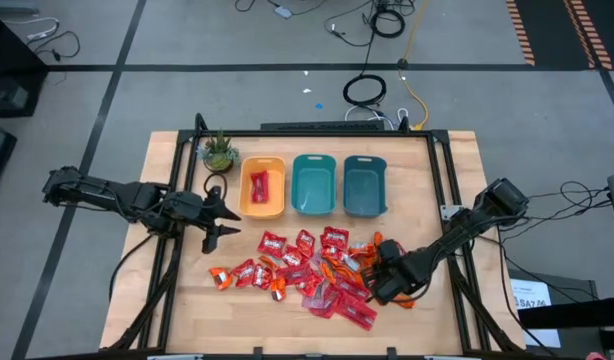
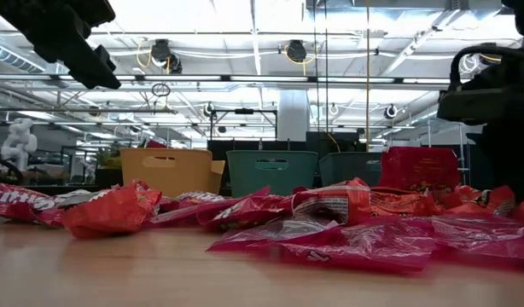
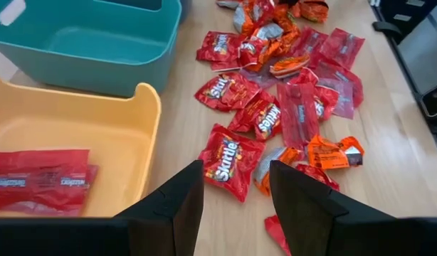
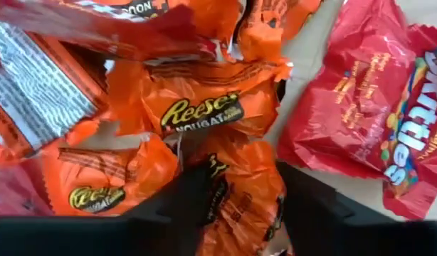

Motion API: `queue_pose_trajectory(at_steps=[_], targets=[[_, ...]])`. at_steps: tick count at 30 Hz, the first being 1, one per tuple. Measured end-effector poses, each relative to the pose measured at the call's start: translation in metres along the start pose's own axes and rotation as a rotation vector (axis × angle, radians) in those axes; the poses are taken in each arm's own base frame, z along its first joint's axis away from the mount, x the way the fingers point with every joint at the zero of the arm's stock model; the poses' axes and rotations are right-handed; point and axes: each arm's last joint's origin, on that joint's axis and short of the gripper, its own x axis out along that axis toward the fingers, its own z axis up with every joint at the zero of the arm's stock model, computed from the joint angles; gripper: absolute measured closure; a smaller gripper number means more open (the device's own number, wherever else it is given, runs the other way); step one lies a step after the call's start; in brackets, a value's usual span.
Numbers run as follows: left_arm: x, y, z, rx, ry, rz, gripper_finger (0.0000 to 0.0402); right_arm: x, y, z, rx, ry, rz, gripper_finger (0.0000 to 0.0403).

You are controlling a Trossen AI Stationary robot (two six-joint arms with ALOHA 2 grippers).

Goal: Sort candy
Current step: Put the orange candy into the top right blue bin

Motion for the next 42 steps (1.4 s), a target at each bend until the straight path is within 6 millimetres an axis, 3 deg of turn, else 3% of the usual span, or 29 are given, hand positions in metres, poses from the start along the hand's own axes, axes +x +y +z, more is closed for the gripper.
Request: queue_pose_trajectory(at_steps=[5, 7, 14, 20, 25, 30, 37, 42], targets=[[0.000, 0.000, 0.000, 0.001, 0.006, -0.010, 0.0233, -0.003, 0.000, 0.002, -0.011, 0.005, 0.016, 0.0366], [0.000, 0.000, 0.000, 0.001, 0.007, -0.010, 0.0233, -0.009, -0.001, 0.003, -0.023, 0.016, 0.018, 0.0390], [0.000, 0.000, 0.000, -0.002, -0.001, -0.011, 0.0233, -0.054, -0.014, 0.017, -0.030, 0.032, -0.008, 0.0394], [0.000, 0.000, 0.001, -0.003, -0.010, 0.008, 0.0233, -0.104, -0.031, 0.042, -0.016, 0.001, -0.066, 0.0398], [0.000, 0.002, 0.002, -0.004, -0.029, 0.071, 0.0233, -0.142, -0.039, 0.072, -0.025, -0.138, -0.073, 0.0399], [0.000, 0.002, 0.005, -0.008, -0.066, 0.107, 0.0233, -0.166, -0.037, 0.110, -0.046, -0.284, -0.026, 0.0400], [0.000, 0.006, 0.005, -0.046, -0.077, 0.155, 0.0233, -0.164, -0.032, 0.168, -0.137, -0.355, -0.068, 0.0400], [0.000, 0.008, 0.006, -0.054, -0.079, 0.165, 0.0233, -0.158, -0.027, 0.210, -0.210, -0.379, 0.007, 0.0401]])
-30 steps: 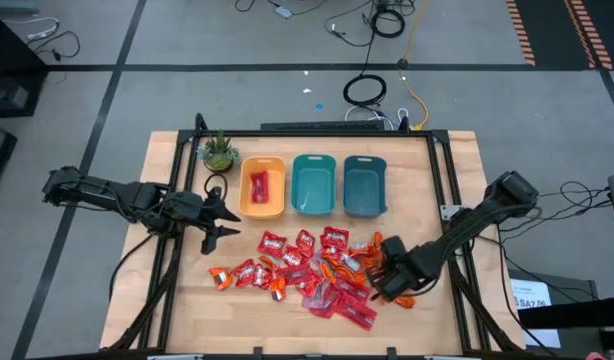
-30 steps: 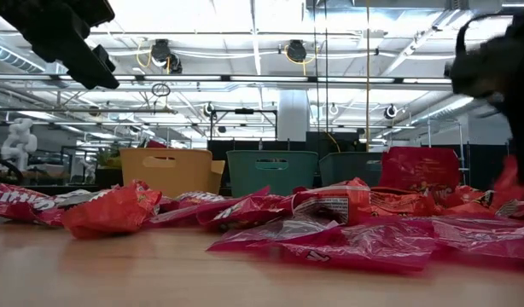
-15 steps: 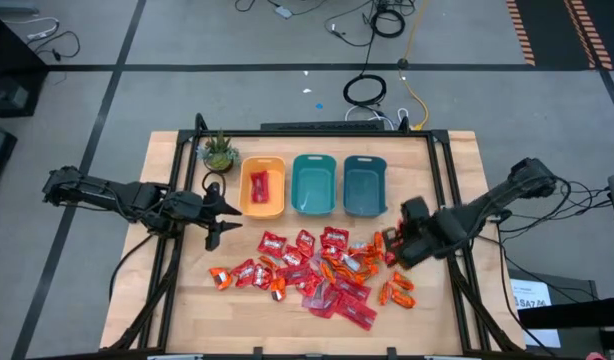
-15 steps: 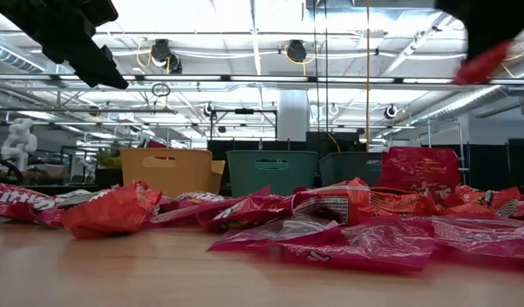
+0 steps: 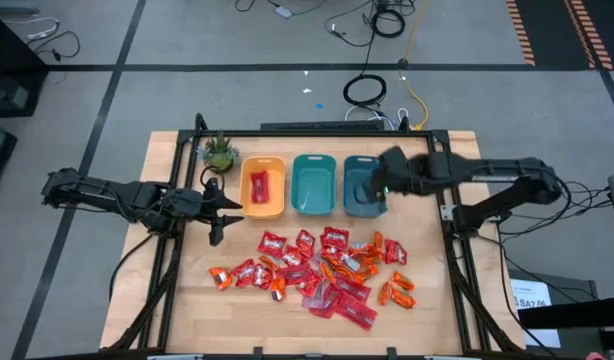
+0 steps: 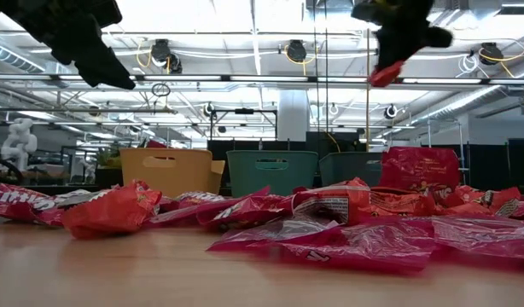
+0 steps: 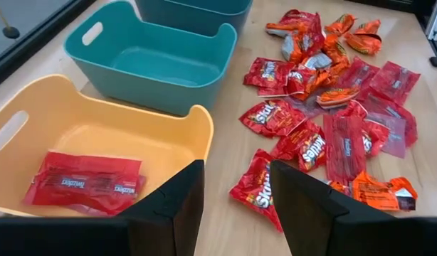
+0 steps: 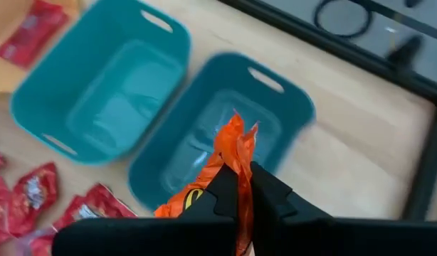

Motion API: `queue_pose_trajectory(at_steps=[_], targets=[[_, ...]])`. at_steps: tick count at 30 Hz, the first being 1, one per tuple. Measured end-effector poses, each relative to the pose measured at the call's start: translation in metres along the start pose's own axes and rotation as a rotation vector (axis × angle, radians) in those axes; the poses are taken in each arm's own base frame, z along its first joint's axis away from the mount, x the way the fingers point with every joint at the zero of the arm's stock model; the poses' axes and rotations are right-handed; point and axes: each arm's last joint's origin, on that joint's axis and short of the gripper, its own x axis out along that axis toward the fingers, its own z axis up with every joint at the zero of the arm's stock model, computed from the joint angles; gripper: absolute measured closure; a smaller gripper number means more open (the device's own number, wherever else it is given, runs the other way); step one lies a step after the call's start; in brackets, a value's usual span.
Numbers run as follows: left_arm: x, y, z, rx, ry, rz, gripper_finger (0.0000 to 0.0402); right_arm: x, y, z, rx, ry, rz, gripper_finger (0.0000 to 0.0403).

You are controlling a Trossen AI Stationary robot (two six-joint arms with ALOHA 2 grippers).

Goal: Sort candy
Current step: Put the orange candy into the top right blue bin

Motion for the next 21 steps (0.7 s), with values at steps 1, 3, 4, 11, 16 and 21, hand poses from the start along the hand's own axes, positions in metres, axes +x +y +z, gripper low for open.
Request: queue_pose_trajectory(at_steps=[1, 3, 4, 11, 16, 21], targets=[[0.000, 0.000, 0.000, 0.000, 0.000, 0.000, 0.0233, 0.004, -0.002, 0.006, -0.007, 0.000, 0.014, 0.0401], [0.000, 0.000, 0.000, 0.000, 0.000, 0.000, 0.0233, 0.012, -0.005, 0.017, -0.013, -0.005, 0.014, 0.0400], [0.000, 0.000, 0.000, 0.000, 0.000, 0.000, 0.0233, 0.016, -0.008, 0.021, -0.014, -0.004, 0.001, 0.0399], [0.000, 0.000, 0.000, 0.001, 0.004, 0.000, 0.0233, 0.051, -0.009, 0.034, -0.074, 0.062, -0.103, 0.0369], [0.000, 0.000, 0.000, -0.001, 0.005, 0.001, 0.0233, 0.069, -0.003, 0.033, -0.096, 0.113, -0.131, 0.0340], [0.000, 0.000, -0.001, 0.000, 0.005, 0.001, 0.0233, 0.074, -0.001, 0.032, -0.108, 0.131, -0.127, 0.0306]])
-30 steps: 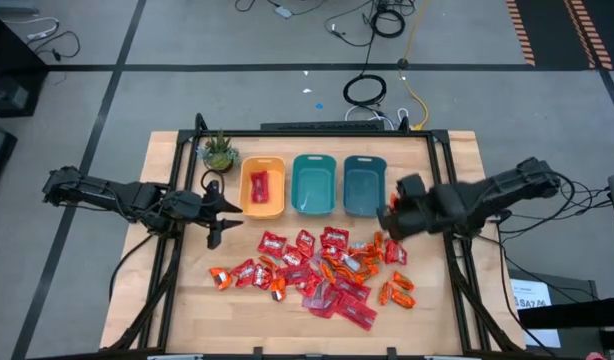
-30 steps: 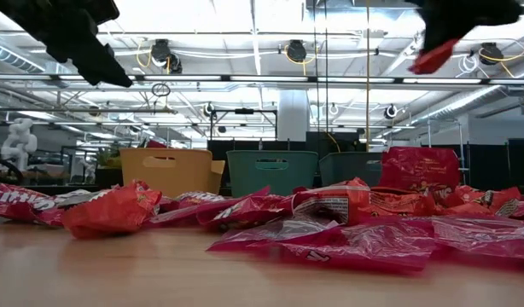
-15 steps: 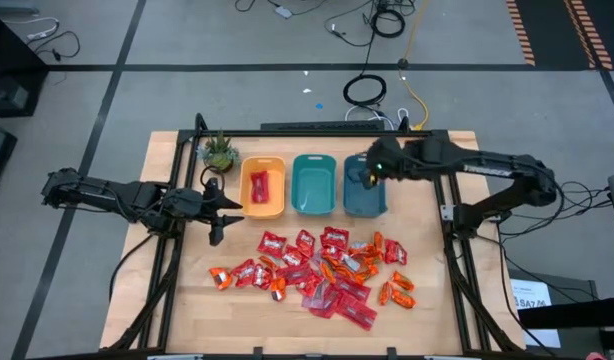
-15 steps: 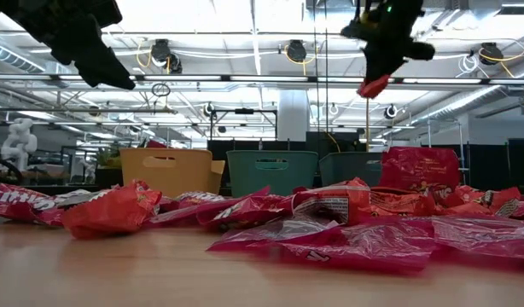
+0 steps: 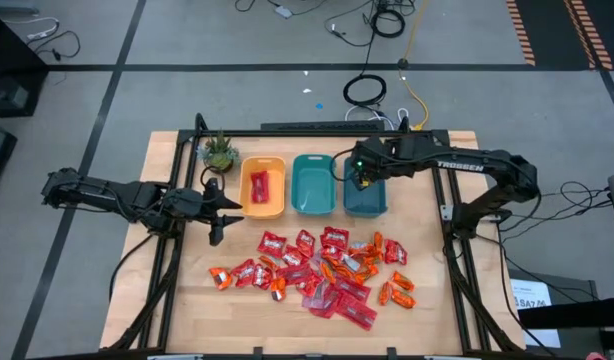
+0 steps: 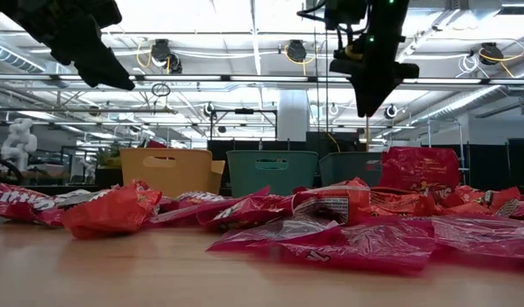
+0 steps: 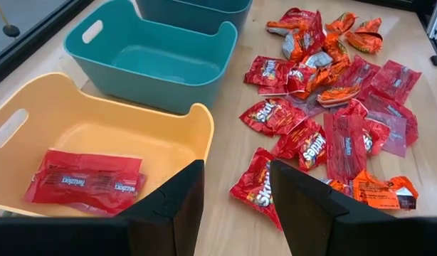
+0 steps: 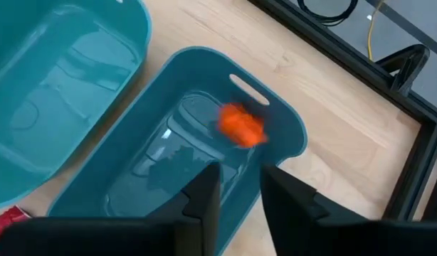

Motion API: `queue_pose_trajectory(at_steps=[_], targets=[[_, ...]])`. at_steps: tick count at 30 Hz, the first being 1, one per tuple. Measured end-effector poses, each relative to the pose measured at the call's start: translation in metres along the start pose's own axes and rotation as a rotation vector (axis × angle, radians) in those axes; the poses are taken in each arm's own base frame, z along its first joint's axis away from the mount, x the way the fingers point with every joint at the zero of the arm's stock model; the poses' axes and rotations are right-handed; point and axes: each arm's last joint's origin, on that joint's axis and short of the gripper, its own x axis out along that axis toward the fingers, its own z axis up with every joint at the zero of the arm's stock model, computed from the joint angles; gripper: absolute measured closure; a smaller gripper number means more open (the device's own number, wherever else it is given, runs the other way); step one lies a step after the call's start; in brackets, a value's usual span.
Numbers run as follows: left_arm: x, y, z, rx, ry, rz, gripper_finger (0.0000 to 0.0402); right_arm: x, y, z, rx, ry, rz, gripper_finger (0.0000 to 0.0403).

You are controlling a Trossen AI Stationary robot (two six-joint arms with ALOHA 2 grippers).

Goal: Sort candy
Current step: Put the orange candy into the top right blue bin, then put the red candy into the top center green bin

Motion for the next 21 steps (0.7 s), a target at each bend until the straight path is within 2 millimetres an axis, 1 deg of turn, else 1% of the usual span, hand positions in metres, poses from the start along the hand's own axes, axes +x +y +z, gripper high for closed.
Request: queue_pose_trajectory(at_steps=[4, 9, 13, 16, 18, 21], targets=[[0.000, 0.000, 0.000, 0.001, 0.000, 0.000, 0.0233, -0.005, -0.003, -0.001, 0.004, -0.007, 0.015, 0.0285], [0.000, 0.000, 0.000, 0.000, 0.000, 0.000, 0.0233, -0.029, -0.009, -0.012, 0.001, 0.014, 0.106, 0.0269], [0.000, 0.000, 0.000, 0.000, 0.000, 0.000, 0.0233, -0.054, -0.016, -0.028, 0.037, -0.006, 0.147, 0.0262], [0.000, 0.000, 0.000, 0.001, 0.001, 0.000, 0.0233, -0.067, -0.017, -0.042, 0.078, -0.024, 0.152, 0.0261], [0.000, 0.000, 0.000, 0.001, 0.001, 0.000, 0.0233, -0.071, -0.017, -0.054, 0.100, -0.030, 0.143, 0.0261], [0.000, 0.000, 0.000, 0.000, 0.001, 0.000, 0.0233, -0.068, -0.012, -0.074, 0.139, -0.019, 0.141, 0.0261]])
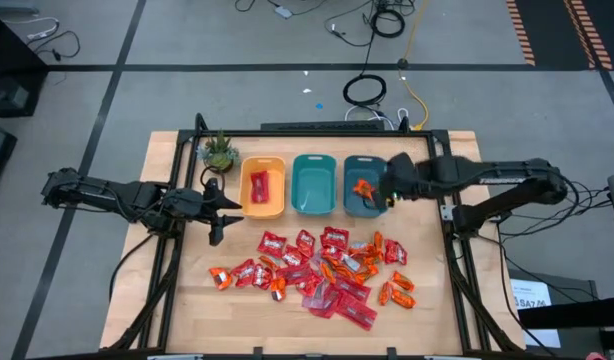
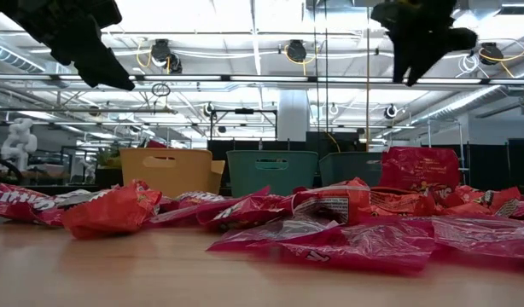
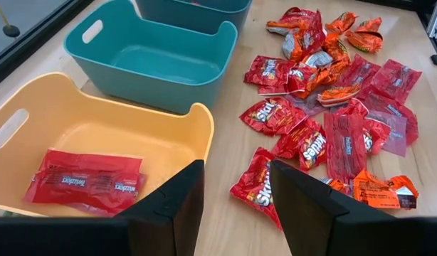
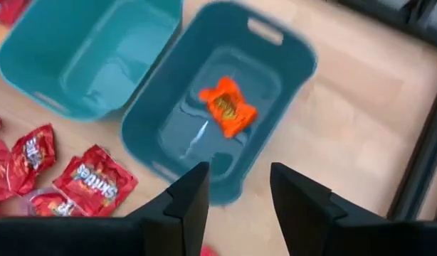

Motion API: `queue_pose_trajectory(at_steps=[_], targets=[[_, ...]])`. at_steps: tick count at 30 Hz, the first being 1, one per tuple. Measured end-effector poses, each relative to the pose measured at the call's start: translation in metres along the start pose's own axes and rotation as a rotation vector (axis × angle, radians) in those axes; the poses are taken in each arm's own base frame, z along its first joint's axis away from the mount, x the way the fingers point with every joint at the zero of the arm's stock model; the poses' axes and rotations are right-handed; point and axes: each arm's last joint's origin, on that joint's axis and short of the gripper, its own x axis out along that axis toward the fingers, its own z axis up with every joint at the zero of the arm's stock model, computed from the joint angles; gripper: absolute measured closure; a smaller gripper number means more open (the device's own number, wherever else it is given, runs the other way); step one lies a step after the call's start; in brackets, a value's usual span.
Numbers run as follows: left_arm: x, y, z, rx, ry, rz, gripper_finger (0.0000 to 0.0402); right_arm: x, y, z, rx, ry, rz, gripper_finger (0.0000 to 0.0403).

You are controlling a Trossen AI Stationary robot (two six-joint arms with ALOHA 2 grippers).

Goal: Sort candy
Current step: Put the red candy into the top center green bin

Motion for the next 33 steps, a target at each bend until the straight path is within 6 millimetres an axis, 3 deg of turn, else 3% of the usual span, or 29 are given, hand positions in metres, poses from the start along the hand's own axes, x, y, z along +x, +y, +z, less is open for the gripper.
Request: queue_pose_trajectory(at_steps=[8, 15, 27, 33], targets=[[0.000, 0.000, 0.000, -0.024, 0.004, -0.016, 0.0233, 0.025, 0.005, -0.062, 0.111, 0.089, -0.032, 0.0261], [0.000, -0.001, 0.000, -0.025, 0.012, -0.041, 0.0233, 0.029, 0.008, -0.104, 0.198, 0.100, 0.010, 0.0261], [0.000, -0.001, 0.000, -0.025, 0.012, -0.044, 0.0233, 0.040, 0.004, -0.149, 0.327, 0.130, 0.058, 0.0261], [0.000, -0.001, 0.000, -0.025, 0.011, -0.044, 0.0233, 0.058, 0.011, -0.167, 0.301, 0.172, -0.046, 0.0261]])
